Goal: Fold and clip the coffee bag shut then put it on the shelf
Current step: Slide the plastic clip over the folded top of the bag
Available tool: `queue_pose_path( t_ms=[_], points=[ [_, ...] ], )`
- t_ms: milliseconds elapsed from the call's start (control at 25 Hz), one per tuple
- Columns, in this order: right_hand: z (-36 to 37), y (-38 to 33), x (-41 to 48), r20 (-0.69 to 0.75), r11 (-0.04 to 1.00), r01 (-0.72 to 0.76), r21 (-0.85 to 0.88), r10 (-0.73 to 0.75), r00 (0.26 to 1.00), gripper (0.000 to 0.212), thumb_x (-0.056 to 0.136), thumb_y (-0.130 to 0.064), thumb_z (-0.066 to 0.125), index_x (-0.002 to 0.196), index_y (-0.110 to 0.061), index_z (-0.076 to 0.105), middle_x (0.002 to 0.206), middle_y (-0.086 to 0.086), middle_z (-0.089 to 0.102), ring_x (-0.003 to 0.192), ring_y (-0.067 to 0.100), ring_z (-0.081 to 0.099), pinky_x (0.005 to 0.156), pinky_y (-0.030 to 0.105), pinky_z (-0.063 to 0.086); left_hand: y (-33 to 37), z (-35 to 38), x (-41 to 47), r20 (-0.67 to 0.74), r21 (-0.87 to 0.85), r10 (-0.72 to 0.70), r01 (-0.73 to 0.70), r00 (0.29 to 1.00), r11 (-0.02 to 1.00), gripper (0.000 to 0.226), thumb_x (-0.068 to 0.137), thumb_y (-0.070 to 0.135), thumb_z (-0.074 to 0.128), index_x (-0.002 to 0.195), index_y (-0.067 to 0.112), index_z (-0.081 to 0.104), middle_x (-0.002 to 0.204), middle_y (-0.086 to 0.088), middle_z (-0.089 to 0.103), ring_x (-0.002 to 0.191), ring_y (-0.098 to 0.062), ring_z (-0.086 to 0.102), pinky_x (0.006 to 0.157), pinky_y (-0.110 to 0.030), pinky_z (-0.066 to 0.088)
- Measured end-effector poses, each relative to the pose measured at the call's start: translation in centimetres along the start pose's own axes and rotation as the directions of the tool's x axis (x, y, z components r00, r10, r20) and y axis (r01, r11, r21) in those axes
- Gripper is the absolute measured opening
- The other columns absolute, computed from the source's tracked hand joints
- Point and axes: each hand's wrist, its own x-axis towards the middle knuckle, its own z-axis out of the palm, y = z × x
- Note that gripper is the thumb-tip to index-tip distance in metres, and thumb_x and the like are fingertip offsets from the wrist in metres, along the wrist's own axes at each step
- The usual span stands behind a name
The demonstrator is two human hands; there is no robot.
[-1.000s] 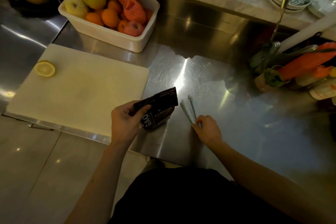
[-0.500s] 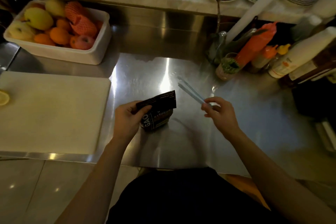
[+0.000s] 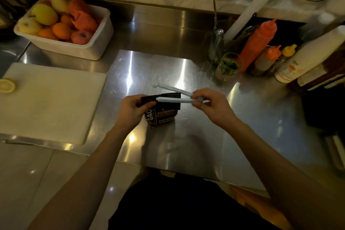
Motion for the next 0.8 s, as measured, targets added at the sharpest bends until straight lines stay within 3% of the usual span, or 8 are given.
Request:
queue_pose_path(
  t_ms=[120, 320, 440, 560, 680, 800],
  points=[
    [1.0, -0.4, 1.1, 0.052, 0.998, 0.056, -0.009, -0.055, 0.997, 0.015, 0.082, -0.011, 0.073, 0.096, -0.015, 0.071, 0.095, -0.010, 0.066, 0.090, 0.005, 0.062, 0.076, 0.015, 0.052, -0.5, -0.2, -0.4, -0.023, -0.019, -0.021, 0.021, 0.999, 1.000, 0.018, 0.083, 0.009, 0.072, 0.100, 0.004, 0.074, 0.092, -0.011, 0.076, 0.084, -0.019, 0.072, 0.078, -0.033, 0.056],
    [2.9, -1.5, 1.8, 0.075, 0.999, 0.031, -0.043, -0.028, 0.997, 0.015, 0.085, -0.016, 0.070, 0.098, -0.023, 0.068, 0.094, -0.019, 0.063, 0.090, -0.007, 0.060, 0.077, 0.003, 0.046, -1.0, -0.4, -0.9, 0.012, -0.097, -0.045, 0.046, 0.999, 0.994, 0.027, 0.084, 0.008, 0.071, 0.110, 0.004, 0.071, 0.108, -0.010, 0.074, 0.101, -0.019, 0.071, 0.091, -0.034, 0.055],
    [3.4, -2.3, 2.1, 0.072, 1.000, 0.027, -0.002, -0.027, 0.997, 0.019, 0.085, -0.014, 0.071, 0.100, -0.023, 0.061, 0.095, -0.020, 0.063, 0.095, 0.000, 0.064, 0.086, 0.013, 0.049, -1.2, -0.2, -0.8, -0.038, -0.084, -0.084, 0.081, 0.996, 0.993, 0.029, 0.083, 0.012, 0.072, 0.111, 0.006, 0.071, 0.109, -0.006, 0.074, 0.101, -0.016, 0.071, 0.090, -0.029, 0.056],
    [4.1, -3.3, 2.2, 0.105, 0.998, 0.004, 0.065, -0.011, 0.994, 0.031, 0.084, -0.012, 0.071, 0.100, -0.032, 0.055, 0.104, -0.010, 0.065, 0.103, 0.013, 0.066, 0.091, 0.025, 0.054, -1.3, 0.2, -0.8, -0.093, -0.073, -0.091, 0.084, 0.992, 0.994, 0.026, 0.081, 0.014, 0.075, 0.106, 0.008, 0.074, 0.104, -0.004, 0.075, 0.096, -0.012, 0.071, 0.083, -0.025, 0.057],
    [5.0, -3.7, 2.2, 0.109, 0.996, 0.001, 0.087, -0.010, 0.994, 0.031, 0.084, -0.011, 0.071, 0.105, -0.029, 0.057, 0.103, -0.015, 0.065, 0.104, 0.011, 0.065, 0.094, 0.027, 0.054, -1.4, 0.5, -1.0, -0.100, -0.209, -0.129, 0.106, 0.987, 0.972, 0.022, 0.080, 0.007, 0.075, 0.101, 0.015, 0.075, 0.094, 0.005, 0.075, 0.089, -0.006, 0.071, 0.076, -0.019, 0.055],
    [5.7, -3.6, 2.4, 0.079, 0.996, -0.013, 0.088, 0.006, 0.997, 0.028, 0.083, -0.010, 0.072, 0.106, -0.024, 0.061, 0.100, -0.018, 0.064, 0.100, 0.006, 0.065, 0.093, 0.027, 0.055, -1.5, 0.6, -1.3, -0.072, -0.361, -0.188, 0.151, 0.980, 0.920, 0.023, 0.081, 0.004, 0.072, 0.098, 0.020, 0.075, 0.094, 0.005, 0.076, 0.093, -0.012, 0.072, 0.080, -0.024, 0.057]
  ],
)
